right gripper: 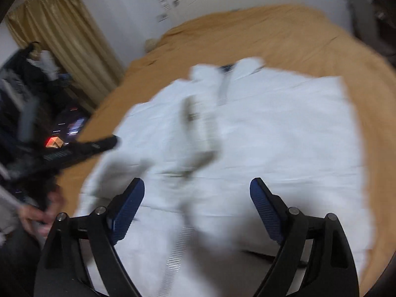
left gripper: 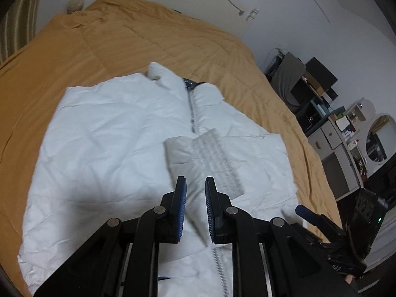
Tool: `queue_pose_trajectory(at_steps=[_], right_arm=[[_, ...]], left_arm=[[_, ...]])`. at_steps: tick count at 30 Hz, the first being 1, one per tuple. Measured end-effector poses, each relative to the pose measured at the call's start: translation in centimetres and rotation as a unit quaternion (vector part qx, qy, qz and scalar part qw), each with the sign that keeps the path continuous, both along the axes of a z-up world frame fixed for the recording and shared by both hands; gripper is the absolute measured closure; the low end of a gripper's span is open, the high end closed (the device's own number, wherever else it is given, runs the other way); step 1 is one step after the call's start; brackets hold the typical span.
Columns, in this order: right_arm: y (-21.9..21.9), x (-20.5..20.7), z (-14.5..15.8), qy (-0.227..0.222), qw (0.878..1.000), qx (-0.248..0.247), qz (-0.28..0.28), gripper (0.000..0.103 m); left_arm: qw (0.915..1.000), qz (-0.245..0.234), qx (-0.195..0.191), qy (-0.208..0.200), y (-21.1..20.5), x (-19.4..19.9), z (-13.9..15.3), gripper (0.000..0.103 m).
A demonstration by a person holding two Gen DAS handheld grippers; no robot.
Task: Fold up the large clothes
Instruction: 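Fold the held sleeve across the jacket front toward the left tool, release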
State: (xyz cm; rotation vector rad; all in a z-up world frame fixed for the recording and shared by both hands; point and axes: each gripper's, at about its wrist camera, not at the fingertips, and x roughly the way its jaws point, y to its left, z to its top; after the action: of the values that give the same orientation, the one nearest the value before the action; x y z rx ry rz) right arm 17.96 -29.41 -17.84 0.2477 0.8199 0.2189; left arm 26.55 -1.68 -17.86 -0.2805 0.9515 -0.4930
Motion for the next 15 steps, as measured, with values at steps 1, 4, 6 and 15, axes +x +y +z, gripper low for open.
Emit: queue_pose_trajectory(at_steps=[1,4,6,15], right_arm=[[-1.4,-0.2,0.1,0.001,1.000,-0.004,-0.016,0.016],[-4.6,-0.7,-1.5,0.027,0.998,0.025,-0.054,0.016],[-5.7,-0.8,-1.5,0.034,0.997,0.037,-0.063,0.016],[-6.0,-1.9,-1.7,0.031,0.998,0.018,-0.057,0.016]], left_arm=[[0.9999,-0.009,-0.002,0.010,-1.7,0.6,0.3,0.087],[0.9975,-0.028,0.052,0.038,-6.9,3.0,0.3,0.087],[0.9930,-0.021,0.099,0.061,-9.2,4.6,-0.5,0.087],[0.9834,0.014,0.133,0.122,-8.9,6.6,-5.2,0.103]])
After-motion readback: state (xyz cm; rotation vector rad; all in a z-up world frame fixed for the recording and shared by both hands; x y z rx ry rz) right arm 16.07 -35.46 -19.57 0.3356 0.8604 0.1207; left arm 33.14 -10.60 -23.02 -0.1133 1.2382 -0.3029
